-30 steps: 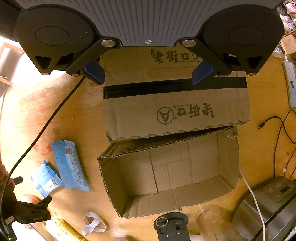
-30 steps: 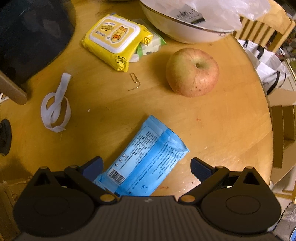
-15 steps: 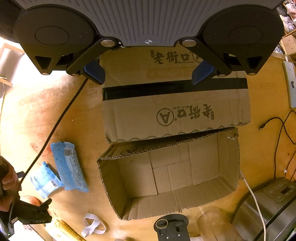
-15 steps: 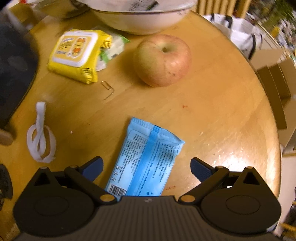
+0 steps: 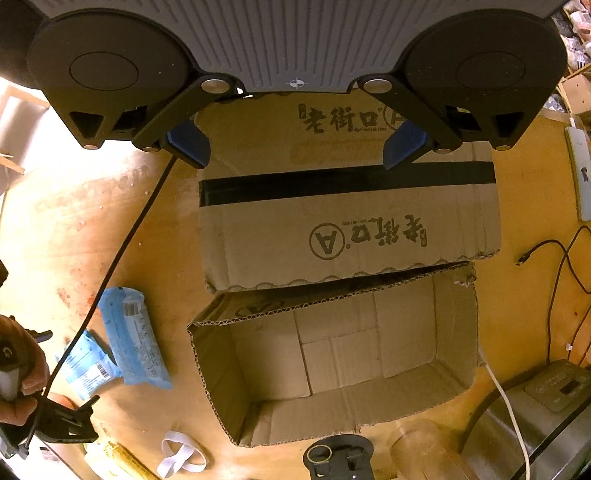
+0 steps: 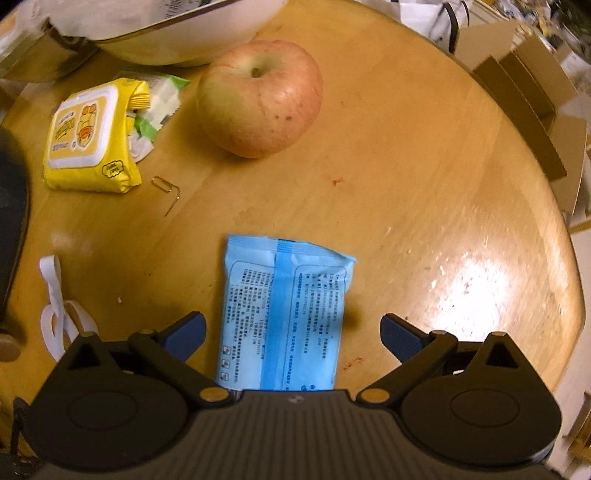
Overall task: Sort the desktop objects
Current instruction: 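Close the right gripper on the wider blue packet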
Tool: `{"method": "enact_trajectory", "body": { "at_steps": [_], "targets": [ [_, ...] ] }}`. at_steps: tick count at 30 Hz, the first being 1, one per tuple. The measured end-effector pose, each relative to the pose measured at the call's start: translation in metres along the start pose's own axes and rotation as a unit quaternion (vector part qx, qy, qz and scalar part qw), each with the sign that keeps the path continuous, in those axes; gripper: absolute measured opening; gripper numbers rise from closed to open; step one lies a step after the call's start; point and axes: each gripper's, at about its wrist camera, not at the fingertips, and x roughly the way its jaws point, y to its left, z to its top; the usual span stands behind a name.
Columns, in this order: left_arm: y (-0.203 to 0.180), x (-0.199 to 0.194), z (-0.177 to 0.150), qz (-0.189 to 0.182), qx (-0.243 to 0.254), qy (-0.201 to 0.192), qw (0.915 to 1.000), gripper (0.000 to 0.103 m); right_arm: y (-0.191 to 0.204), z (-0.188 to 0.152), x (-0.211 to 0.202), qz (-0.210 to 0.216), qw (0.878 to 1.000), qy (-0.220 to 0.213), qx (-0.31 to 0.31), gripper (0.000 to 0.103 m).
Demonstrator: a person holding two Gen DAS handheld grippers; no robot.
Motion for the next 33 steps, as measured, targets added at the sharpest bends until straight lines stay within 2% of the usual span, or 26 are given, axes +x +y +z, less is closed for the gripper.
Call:
{"method": "enact_trajectory", "body": {
  "at_steps": [6,33],
  "targets": [
    [0.0,0.0,0.001,0.001,0.0,0.001,1.0,0.103,0.003,-0.001,0.002,-0.004,1.0,0.0,0.014,0.103],
    [0.0,0.001,0.001,0.002,0.0,0.008,1.0,0.103,0.013,-0.014,0.02,-0.019,1.0,0.002,0.004,0.103]
  ]
}}
